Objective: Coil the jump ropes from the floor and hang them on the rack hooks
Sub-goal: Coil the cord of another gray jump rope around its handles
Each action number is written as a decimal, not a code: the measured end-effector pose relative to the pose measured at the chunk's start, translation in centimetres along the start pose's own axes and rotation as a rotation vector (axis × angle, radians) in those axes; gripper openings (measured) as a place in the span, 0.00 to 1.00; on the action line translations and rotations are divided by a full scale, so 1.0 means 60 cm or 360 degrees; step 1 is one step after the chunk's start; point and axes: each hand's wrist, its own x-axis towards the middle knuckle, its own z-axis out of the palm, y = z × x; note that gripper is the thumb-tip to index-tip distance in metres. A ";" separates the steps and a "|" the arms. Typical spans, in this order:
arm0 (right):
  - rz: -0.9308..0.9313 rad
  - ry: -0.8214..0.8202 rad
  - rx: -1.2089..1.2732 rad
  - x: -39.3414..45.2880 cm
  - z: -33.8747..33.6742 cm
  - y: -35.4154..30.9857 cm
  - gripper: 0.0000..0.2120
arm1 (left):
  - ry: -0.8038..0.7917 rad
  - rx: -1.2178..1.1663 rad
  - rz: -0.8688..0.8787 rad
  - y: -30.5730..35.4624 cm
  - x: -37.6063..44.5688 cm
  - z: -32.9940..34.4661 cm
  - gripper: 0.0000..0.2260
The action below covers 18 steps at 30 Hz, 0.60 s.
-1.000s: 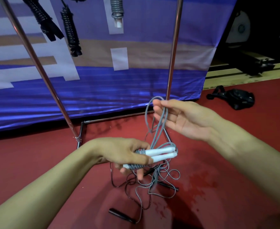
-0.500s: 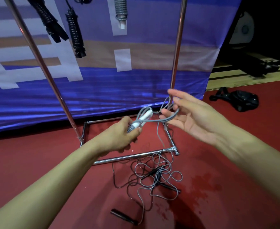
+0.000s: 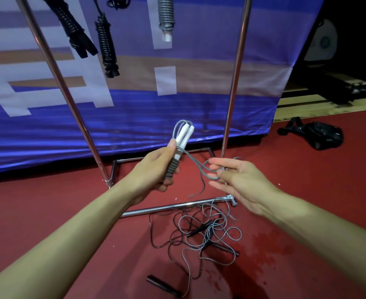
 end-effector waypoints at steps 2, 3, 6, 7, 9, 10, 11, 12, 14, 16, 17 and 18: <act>-0.0014 0.0027 0.0013 0.005 -0.004 -0.001 0.13 | 0.0029 -0.0090 0.0019 0.004 0.002 -0.003 0.19; -0.0026 0.0031 -0.0017 0.007 -0.007 -0.001 0.13 | 0.0041 -0.0119 0.0027 0.006 0.003 -0.004 0.17; -0.0172 -0.0035 -0.0460 0.011 -0.014 0.006 0.13 | 0.0056 -0.0196 0.0045 0.002 0.007 -0.003 0.16; -0.0249 -0.0072 -0.0709 0.012 -0.015 0.010 0.13 | 0.0051 -0.0218 0.0041 0.000 0.008 -0.004 0.17; -0.0372 -0.0121 -0.1090 0.014 -0.016 0.015 0.13 | 0.0002 -0.0233 0.0044 -0.001 0.007 -0.005 0.18; -0.0434 -0.0140 -0.1216 0.015 -0.017 0.015 0.12 | -0.0040 -0.0235 0.0050 0.000 0.005 -0.006 0.18; -0.0510 -0.0154 -0.1355 0.018 -0.021 0.014 0.11 | -0.0084 -0.0241 0.0057 0.002 0.003 -0.007 0.17; -0.0594 -0.0177 -0.1517 0.020 -0.027 0.010 0.10 | -0.0124 -0.0252 0.0062 0.004 0.002 -0.009 0.16; -0.0659 -0.0247 -0.1848 0.022 -0.041 -0.002 0.09 | -0.0192 -0.0258 0.0074 0.009 -0.002 -0.016 0.16; -0.0577 -0.0328 -0.2063 0.020 -0.050 -0.019 0.09 | -0.0246 -0.0186 0.0104 0.013 -0.007 -0.022 0.15; -0.0552 -0.0361 -0.2146 0.020 -0.054 -0.026 0.10 | -0.0268 -0.0120 0.0129 0.015 -0.010 -0.024 0.14; -0.0541 -0.0414 -0.2231 0.018 -0.054 -0.031 0.11 | -0.0283 -0.0055 0.0155 0.016 -0.012 -0.024 0.13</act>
